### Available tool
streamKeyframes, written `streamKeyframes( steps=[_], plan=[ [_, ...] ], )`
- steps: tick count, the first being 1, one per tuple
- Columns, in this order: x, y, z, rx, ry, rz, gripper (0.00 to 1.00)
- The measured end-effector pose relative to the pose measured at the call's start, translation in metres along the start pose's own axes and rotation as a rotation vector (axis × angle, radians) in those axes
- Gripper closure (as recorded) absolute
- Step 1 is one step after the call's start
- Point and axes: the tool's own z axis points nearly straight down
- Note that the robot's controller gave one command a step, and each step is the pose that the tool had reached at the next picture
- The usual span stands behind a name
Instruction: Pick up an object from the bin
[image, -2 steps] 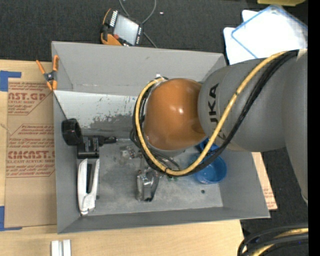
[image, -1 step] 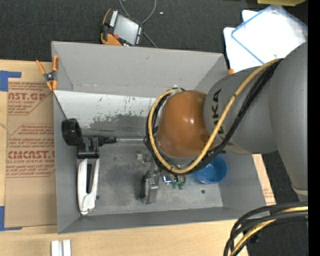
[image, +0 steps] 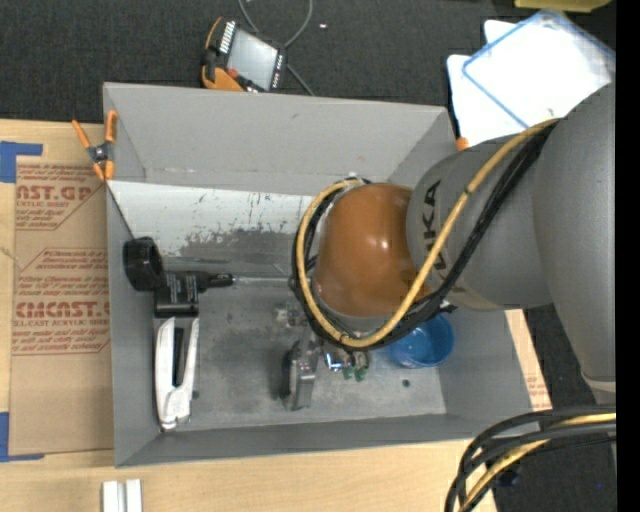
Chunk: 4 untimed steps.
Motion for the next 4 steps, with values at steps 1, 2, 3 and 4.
streamKeyframes(
  steps=[1,2,3,4],
  plan=[
    [0.004,-0.009,0.042,-0.002,-0.002,-0.081,0.0],
    [-0.007,-0.038,0.025,-0.005,-0.011,-0.072,1.0],
    [-0.007,-0.038,0.026,-0.005,-0.01,-0.072,1.0],
    [-0.006,-0.037,-0.089,-0.004,-0.006,-0.058,1.0]
  ],
)
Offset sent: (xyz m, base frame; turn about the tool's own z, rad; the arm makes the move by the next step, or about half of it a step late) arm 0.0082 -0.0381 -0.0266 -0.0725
